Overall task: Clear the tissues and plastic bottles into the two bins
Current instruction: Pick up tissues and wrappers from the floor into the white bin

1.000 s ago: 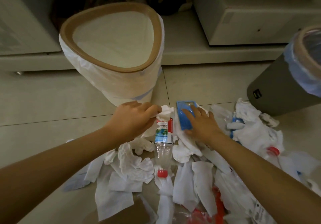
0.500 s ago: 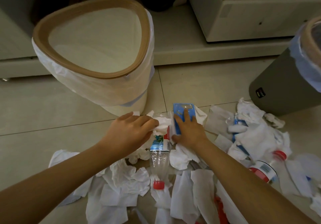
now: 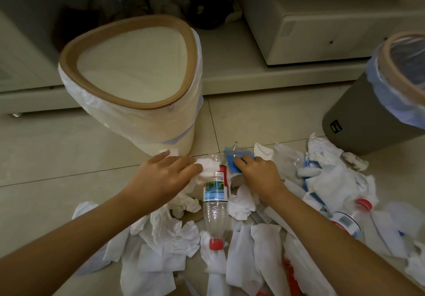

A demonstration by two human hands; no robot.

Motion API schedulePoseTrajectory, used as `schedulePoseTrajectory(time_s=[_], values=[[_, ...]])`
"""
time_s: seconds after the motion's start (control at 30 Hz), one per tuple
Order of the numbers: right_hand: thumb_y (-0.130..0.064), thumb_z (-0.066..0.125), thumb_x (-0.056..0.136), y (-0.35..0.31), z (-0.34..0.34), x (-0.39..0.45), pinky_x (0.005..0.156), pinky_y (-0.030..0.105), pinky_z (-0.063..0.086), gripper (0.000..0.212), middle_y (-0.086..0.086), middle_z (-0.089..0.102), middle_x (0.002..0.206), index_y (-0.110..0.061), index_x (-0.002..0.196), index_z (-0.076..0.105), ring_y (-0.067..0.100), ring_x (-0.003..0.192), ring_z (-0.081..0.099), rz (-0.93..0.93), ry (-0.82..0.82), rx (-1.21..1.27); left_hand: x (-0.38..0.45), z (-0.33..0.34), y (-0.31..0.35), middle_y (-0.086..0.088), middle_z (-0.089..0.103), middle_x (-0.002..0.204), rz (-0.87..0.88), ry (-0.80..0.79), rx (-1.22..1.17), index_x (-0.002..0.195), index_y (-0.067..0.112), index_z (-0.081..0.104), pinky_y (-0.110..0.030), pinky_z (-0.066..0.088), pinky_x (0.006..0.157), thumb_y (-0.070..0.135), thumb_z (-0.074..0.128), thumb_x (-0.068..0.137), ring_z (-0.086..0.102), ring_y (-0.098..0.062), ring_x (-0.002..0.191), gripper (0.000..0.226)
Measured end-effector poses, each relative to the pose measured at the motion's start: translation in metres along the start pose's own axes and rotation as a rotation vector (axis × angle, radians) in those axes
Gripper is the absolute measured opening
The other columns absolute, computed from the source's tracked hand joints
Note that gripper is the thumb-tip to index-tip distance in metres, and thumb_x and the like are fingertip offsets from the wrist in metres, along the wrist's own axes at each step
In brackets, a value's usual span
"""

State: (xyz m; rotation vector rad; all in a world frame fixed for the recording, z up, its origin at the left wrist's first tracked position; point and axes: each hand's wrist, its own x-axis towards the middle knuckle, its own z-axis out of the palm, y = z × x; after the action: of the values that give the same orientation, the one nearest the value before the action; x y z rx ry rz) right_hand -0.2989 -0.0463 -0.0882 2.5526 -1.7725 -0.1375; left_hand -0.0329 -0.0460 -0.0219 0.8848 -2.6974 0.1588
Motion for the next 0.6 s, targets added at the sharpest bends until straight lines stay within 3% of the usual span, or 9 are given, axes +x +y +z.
schedulePoseTrajectory(time_s=[0.07, 0.13, 0.23, 0.5, 0.6], values=[[-0.003, 0.084, 0.038, 0.000, -0.014, -0.002, 0.034, 0.018, 0.032, 0.051, 0.003, 0.069, 0.073, -0.014, 0.087, 0.073, 0.022, 0.042, 0.057, -0.038, 0.111, 0.020, 0.000, -0.008, 0.001, -0.007, 0.070, 0.104, 0.016, 0.020, 0.005, 0.104, 0.015, 0.067, -0.041, 0.055, 0.076, 0.016, 0.069, 0.082, 0.070, -0.024, 0.085, 0.022], [-0.001, 0.067, 0.059, 0.000, -0.034, -0.005, 0.035, 0.021, 0.037, 0.039, 0.004, 0.071, 0.082, -0.013, 0.095, 0.073, 0.023, 0.048, 0.061, -0.073, 0.247, 0.055, 0.001, -0.021, 0.002, -0.007, 0.070, 0.104, 0.029, 0.046, 0.019, 0.104, 0.015, 0.068, -0.039, 0.055, 0.075, 0.018, 0.063, 0.085, 0.070, -0.023, 0.085, 0.020], [-0.005, 0.040, 0.074, -0.002, -0.067, -0.008, 0.038, 0.024, 0.045, 0.045, 0.004, 0.072, 0.092, -0.012, 0.105, 0.071, 0.023, 0.056, 0.065, -0.111, 0.424, 0.083, 0.004, -0.044, 0.001, -0.007, 0.070, 0.105, 0.021, 0.053, 0.037, 0.104, 0.014, 0.070, -0.035, 0.055, 0.072, 0.019, 0.086, 0.065, 0.070, -0.022, 0.085, 0.041], [0.004, 0.052, 0.076, -0.012, -0.159, -0.008, 0.052, 0.033, 0.055, 0.048, 0.009, 0.071, 0.109, -0.012, 0.120, 0.065, 0.024, 0.075, 0.070, -0.224, 0.767, 0.118, 0.012, -0.111, -0.014, -0.012, 0.069, 0.112, 0.016, 0.293, 0.155, 0.114, 0.013, 0.060, -0.037, 0.057, 0.073, 0.016, 0.076, 0.079, 0.069, -0.025, 0.092, 0.038], [0.009, 0.058, 0.073, -0.016, -0.188, 0.000, 0.055, 0.034, 0.056, 0.052, 0.008, 0.069, 0.113, -0.014, 0.120, 0.060, 0.024, 0.081, 0.069, -0.244, 0.849, 0.107, 0.021, -0.131, -0.031, -0.013, 0.068, 0.113, 0.017, 0.375, 0.219, 0.112, 0.011, 0.064, -0.035, 0.056, 0.071, 0.016, 0.072, 0.082, 0.069, -0.026, 0.093, 0.031]])
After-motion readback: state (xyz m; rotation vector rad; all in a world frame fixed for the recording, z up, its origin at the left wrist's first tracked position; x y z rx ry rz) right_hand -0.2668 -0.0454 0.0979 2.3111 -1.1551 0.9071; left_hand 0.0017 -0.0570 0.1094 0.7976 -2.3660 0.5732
